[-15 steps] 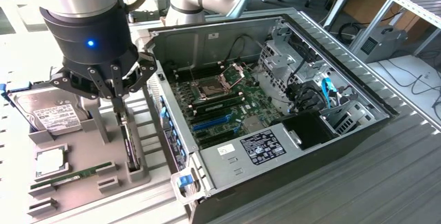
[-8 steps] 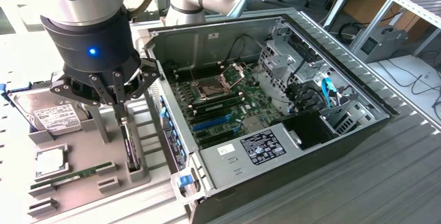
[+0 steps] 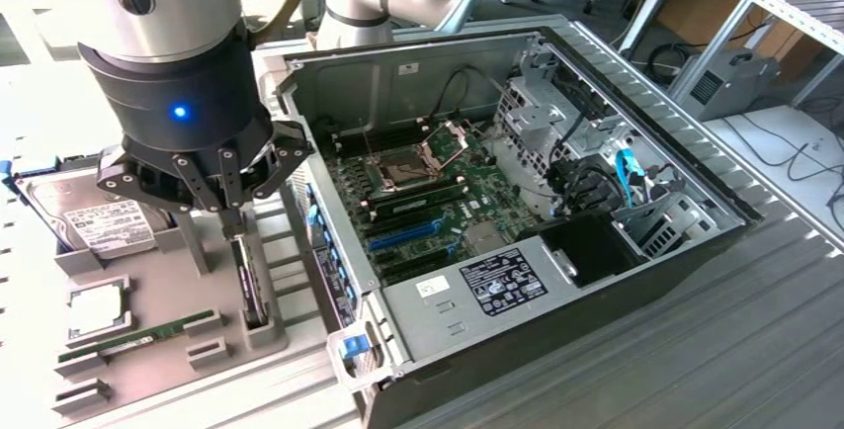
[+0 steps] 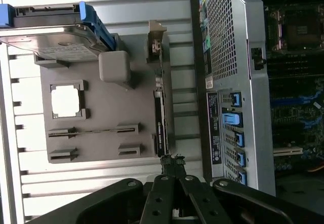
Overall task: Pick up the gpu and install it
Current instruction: 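Reach for the gpu, then pick up the gpu and move the gpu toward the slot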
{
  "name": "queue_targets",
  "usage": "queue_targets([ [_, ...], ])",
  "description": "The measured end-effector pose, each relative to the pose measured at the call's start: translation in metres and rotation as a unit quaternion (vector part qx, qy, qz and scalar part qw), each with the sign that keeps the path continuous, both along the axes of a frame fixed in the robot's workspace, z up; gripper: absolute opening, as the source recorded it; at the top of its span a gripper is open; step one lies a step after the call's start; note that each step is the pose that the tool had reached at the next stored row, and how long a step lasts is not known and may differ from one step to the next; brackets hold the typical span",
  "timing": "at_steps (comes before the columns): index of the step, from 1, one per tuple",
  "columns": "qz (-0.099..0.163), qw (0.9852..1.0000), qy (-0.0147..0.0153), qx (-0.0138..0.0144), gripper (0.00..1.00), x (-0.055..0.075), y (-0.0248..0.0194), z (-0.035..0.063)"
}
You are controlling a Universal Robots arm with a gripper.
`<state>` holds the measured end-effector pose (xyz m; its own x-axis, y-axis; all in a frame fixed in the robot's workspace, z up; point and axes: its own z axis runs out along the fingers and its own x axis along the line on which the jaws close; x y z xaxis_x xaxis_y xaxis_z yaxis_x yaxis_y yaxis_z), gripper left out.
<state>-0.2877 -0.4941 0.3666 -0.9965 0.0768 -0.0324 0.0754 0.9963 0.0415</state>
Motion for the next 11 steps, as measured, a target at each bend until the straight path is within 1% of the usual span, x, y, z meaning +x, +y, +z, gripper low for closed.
queue_targets([
  [11,0.0,1.0,0.0,0.0,0.11,0.0,-0.0001,0.0],
])
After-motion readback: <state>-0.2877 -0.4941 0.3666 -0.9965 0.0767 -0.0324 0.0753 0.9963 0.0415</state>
